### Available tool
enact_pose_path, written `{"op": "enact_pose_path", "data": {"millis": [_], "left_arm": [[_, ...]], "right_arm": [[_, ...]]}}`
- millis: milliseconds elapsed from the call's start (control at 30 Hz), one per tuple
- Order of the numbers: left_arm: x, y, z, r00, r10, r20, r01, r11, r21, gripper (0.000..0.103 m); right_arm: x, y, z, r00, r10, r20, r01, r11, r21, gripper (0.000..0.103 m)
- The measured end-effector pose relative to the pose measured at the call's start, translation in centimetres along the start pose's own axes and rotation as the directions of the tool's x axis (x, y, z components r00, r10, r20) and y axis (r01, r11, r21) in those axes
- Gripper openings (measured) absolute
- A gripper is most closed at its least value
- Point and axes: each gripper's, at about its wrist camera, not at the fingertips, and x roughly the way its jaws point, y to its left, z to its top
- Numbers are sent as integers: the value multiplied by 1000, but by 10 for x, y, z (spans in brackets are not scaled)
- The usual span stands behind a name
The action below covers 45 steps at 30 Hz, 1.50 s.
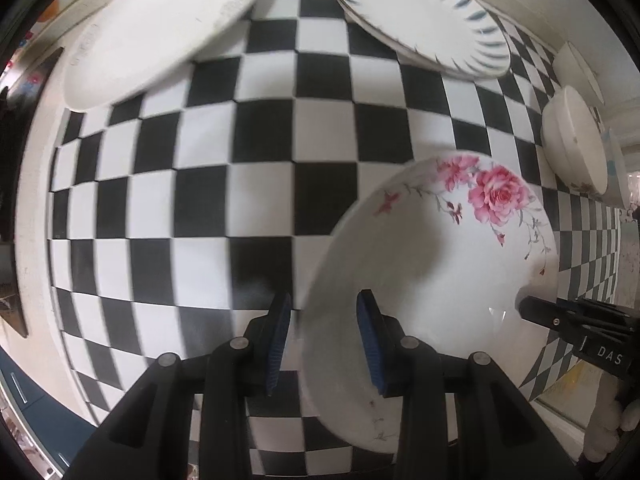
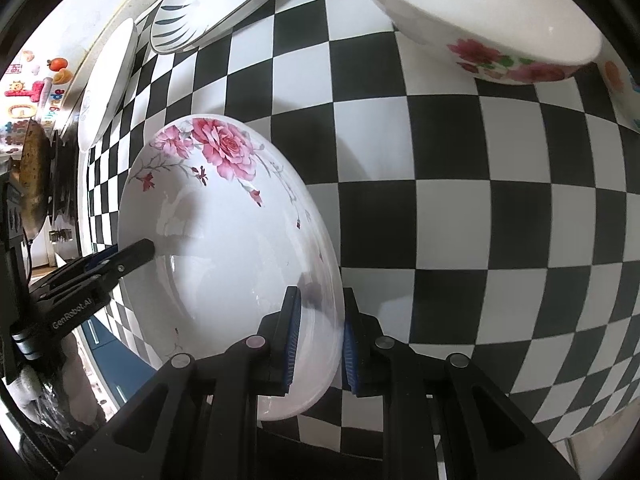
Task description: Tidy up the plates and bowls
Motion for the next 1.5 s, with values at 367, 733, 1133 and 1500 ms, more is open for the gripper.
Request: {"op": "enact_pose_path", "data": {"millis": [367,733,1133,1500], "left_arm": [[-78,94,29,985,-19,170,38,993,-111,32],[-68,213,118,977,-73,200,124,959,-256,35],[-33,265,181,981,-108,159,148,953,-265,34],[-5,248,190,989,-95,113,113,979,-170,32]], "right_arm": [[-71,33,21,992,45,122,-48,999,20,47],[-57,197,141,961,220,166,-204,973,-108,62],[19,238,253,993,105,60,-95,985,-141,62],[70,244,280,997,73,-36,-78,983,-164,37]]}}
